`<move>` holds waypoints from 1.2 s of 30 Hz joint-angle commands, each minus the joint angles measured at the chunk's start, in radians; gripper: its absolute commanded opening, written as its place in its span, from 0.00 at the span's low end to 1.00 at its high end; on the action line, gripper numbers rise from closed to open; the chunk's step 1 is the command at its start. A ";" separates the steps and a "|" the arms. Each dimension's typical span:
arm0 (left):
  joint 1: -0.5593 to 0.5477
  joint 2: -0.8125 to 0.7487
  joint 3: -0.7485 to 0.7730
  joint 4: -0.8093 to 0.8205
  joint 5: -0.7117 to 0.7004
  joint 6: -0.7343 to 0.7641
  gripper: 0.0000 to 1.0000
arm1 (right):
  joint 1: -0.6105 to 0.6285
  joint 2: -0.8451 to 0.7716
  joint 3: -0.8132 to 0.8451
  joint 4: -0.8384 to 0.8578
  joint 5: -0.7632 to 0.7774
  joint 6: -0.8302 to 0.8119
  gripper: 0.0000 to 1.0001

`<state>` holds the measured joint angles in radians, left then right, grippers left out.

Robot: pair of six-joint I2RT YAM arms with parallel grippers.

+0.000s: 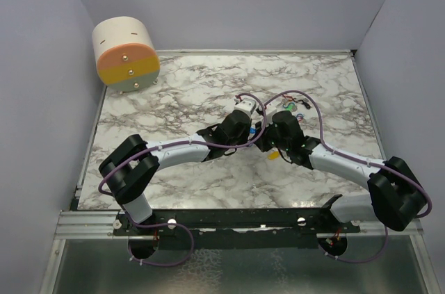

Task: Put the keys on the keyring

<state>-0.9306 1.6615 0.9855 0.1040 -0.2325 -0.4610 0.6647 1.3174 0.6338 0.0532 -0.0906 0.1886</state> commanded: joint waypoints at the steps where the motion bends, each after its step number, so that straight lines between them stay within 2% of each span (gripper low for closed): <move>1: -0.005 0.005 0.018 0.030 0.035 0.001 0.00 | 0.011 -0.008 -0.007 0.039 0.005 -0.005 0.01; 20: -0.008 -0.031 -0.033 0.031 0.041 -0.004 0.00 | 0.011 -0.024 -0.013 0.039 0.021 0.007 0.01; 36: -0.009 -0.013 -0.001 0.028 0.023 0.009 0.00 | 0.013 -0.034 -0.023 0.043 -0.030 -0.019 0.01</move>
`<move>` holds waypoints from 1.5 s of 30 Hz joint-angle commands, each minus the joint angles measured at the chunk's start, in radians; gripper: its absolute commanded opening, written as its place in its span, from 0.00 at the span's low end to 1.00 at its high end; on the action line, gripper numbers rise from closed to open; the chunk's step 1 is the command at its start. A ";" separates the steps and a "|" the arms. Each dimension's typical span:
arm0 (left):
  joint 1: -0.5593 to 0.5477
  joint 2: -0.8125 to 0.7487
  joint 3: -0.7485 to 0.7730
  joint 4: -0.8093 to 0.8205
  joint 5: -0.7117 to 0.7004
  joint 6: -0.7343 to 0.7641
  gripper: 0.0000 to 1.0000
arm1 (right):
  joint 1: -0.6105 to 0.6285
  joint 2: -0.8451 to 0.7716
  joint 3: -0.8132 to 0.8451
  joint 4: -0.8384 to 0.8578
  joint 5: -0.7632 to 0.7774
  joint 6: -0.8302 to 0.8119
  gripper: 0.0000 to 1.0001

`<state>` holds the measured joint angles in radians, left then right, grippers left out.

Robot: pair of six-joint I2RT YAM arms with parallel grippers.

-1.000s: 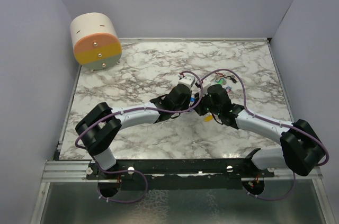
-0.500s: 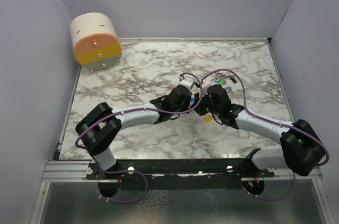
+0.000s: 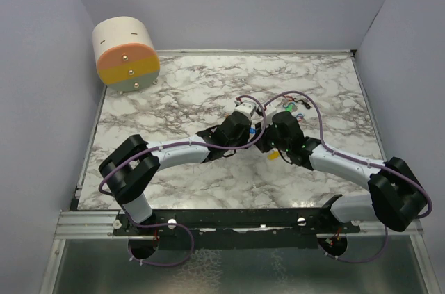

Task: Put the keys on the keyring

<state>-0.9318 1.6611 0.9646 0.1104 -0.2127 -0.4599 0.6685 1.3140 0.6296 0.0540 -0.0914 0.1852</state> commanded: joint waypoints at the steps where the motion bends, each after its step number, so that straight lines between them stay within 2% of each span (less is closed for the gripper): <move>1: -0.007 -0.012 0.021 0.023 0.003 0.010 0.00 | 0.008 -0.033 -0.022 0.043 -0.032 -0.015 0.01; 22: -0.008 0.013 0.041 0.028 0.011 0.010 0.00 | 0.009 -0.044 -0.029 0.051 -0.057 -0.025 0.01; 38: 0.015 0.034 0.077 0.012 -0.059 -0.017 0.00 | 0.016 -0.047 -0.032 0.046 -0.041 -0.023 0.01; 39: 0.016 0.032 0.076 0.011 -0.059 -0.019 0.01 | 0.016 -0.047 -0.034 0.046 -0.036 -0.022 0.01; 41: 0.017 0.031 0.073 0.010 -0.059 -0.025 0.15 | 0.016 -0.047 -0.032 0.042 -0.023 -0.018 0.01; 42: 0.020 0.030 0.070 0.011 -0.060 -0.029 0.28 | 0.016 -0.047 -0.031 0.040 -0.016 -0.016 0.01; 43: 0.023 0.028 0.068 0.010 -0.064 -0.036 0.45 | 0.016 -0.047 -0.030 0.037 -0.009 -0.013 0.01; 45: 0.029 0.023 0.061 0.010 -0.073 -0.048 0.61 | 0.016 -0.048 -0.030 0.034 0.003 -0.007 0.01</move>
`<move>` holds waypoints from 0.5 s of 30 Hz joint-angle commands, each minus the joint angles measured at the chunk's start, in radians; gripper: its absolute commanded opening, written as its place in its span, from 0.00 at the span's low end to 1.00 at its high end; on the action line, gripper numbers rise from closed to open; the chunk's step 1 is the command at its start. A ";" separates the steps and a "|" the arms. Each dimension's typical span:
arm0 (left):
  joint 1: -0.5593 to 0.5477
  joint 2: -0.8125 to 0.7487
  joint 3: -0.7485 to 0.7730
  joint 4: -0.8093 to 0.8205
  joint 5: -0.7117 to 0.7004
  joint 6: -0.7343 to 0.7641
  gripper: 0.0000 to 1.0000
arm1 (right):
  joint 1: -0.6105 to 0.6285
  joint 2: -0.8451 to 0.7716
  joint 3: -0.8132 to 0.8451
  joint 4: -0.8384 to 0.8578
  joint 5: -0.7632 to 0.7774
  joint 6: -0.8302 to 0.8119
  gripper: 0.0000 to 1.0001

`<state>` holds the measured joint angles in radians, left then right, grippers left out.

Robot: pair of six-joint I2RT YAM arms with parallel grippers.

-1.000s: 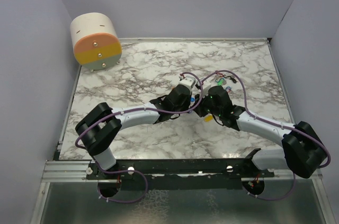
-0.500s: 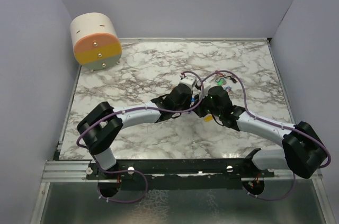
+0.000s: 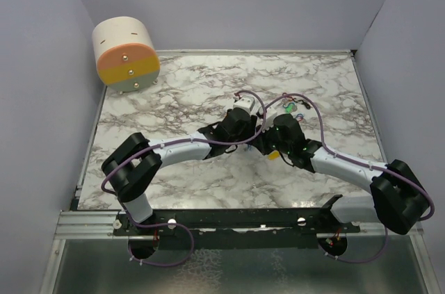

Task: Put the keys on the keyring

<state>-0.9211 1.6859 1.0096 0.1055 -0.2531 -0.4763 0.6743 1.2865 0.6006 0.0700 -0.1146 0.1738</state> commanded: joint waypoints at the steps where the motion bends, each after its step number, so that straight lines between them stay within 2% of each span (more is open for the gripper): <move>1: 0.020 -0.006 0.012 0.014 -0.037 -0.034 0.66 | 0.010 -0.022 -0.002 0.016 0.034 0.006 0.01; 4: 0.026 -0.026 0.001 0.014 -0.062 -0.042 0.75 | 0.009 -0.027 -0.002 0.009 0.052 0.013 0.01; 9: 0.051 -0.101 -0.059 0.019 -0.109 -0.056 0.77 | 0.009 -0.033 0.016 -0.022 0.121 0.044 0.01; 11: 0.062 -0.137 -0.096 0.029 -0.127 -0.059 0.79 | 0.010 -0.033 0.033 -0.046 0.183 0.076 0.01; 15: 0.075 -0.192 -0.154 0.030 -0.160 -0.059 0.88 | 0.009 0.001 0.110 -0.116 0.345 0.101 0.01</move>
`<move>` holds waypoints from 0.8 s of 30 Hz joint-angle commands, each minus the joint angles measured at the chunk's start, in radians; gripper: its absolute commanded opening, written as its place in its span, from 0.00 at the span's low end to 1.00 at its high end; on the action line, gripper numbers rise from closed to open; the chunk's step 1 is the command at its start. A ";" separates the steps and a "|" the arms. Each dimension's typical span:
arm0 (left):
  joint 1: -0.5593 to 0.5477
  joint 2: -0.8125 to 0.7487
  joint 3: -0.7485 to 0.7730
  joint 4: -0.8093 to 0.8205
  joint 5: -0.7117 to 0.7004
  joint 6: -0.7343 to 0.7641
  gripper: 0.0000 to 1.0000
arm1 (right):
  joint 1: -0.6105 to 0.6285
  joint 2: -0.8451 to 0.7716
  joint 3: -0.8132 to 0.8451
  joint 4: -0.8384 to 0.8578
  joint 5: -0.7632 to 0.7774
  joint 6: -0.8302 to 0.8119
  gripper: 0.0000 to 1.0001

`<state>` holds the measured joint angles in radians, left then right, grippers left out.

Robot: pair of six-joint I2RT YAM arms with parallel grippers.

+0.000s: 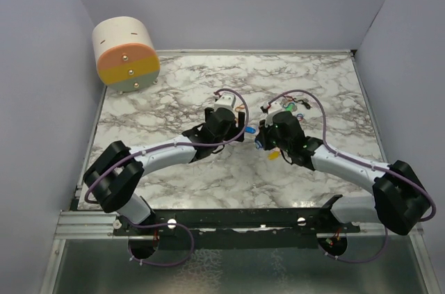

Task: Put the keys on the keyring

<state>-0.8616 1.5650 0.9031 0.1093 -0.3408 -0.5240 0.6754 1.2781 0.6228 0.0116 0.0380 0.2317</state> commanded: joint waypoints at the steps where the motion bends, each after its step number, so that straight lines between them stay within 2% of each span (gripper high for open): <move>1: 0.017 -0.075 -0.056 0.024 -0.072 -0.006 0.89 | 0.004 0.025 0.109 -0.075 0.232 0.047 0.01; 5: 0.021 -0.069 -0.073 0.020 -0.061 0.005 0.96 | -0.055 0.096 0.211 -0.133 0.323 0.061 0.01; 12: 0.024 -0.058 -0.088 0.042 -0.017 0.006 0.99 | -0.242 0.200 0.307 -0.100 0.274 0.055 0.01; 17: 0.026 -0.076 -0.105 0.058 -0.011 0.005 0.99 | -0.326 0.305 0.383 -0.095 0.255 0.042 0.02; 22: 0.027 -0.089 -0.116 0.061 -0.006 0.001 0.99 | -0.385 0.363 0.428 -0.110 0.261 0.041 0.39; 24: 0.028 -0.091 -0.118 0.060 -0.007 -0.001 0.99 | -0.385 0.347 0.417 -0.103 0.250 0.032 0.48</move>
<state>-0.8387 1.5070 0.8017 0.1429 -0.3649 -0.5228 0.3027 1.6382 1.0229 -0.0910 0.2798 0.2749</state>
